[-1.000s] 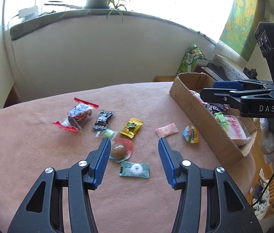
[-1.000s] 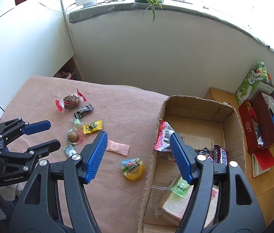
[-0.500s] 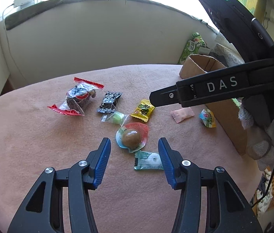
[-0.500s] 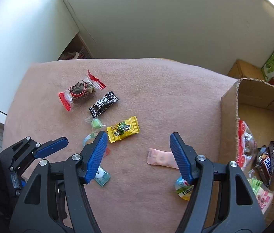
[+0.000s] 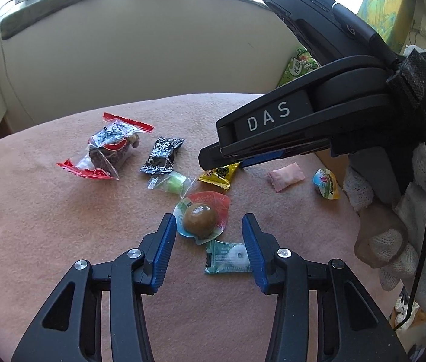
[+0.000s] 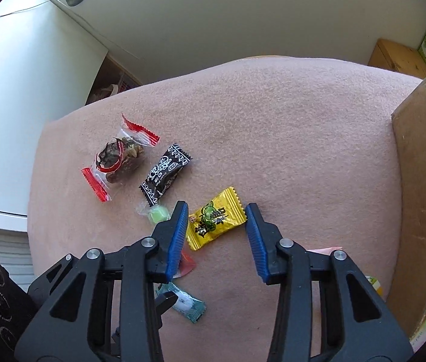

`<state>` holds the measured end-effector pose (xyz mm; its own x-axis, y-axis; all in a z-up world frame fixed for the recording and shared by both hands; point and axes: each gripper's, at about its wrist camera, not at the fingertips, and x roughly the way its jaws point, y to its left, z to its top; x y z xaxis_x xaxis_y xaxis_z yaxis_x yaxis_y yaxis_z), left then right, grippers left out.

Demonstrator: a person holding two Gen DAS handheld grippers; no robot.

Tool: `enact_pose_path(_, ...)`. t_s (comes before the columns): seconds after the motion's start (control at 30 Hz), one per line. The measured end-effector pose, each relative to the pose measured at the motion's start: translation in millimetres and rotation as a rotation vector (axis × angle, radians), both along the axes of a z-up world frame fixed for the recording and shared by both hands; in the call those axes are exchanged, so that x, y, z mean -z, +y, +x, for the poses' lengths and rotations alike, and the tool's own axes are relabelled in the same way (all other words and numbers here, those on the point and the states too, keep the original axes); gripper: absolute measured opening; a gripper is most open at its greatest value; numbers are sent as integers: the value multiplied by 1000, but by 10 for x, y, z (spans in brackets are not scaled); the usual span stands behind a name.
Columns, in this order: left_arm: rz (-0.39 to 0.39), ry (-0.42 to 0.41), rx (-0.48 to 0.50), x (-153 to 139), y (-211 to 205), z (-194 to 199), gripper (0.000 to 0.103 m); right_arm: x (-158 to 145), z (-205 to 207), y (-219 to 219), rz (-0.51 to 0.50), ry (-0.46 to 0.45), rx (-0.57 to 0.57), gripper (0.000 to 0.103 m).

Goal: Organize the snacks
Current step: 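Grasp the yellow candy with the right gripper while the left grasps the chocolate egg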

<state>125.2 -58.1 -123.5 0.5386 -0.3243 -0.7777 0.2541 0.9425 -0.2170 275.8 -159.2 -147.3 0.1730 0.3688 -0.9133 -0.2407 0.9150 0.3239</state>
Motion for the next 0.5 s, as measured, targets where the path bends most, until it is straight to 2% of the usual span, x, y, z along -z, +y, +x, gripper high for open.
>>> enact_pose_path(0.27, 34, 5, 1, 59, -82, 92, 41, 3, 0, 213, -86, -63, -47, 38)
enact_pose_path(0.33, 43, 0, -6, 75, -88, 134, 36, -14, -15, 241, -118, -78, -69, 37)
enact_pose_path(0.5, 51, -11, 0, 79, -42, 98, 36, 1, -18, 341, -180, -107, -123, 33)
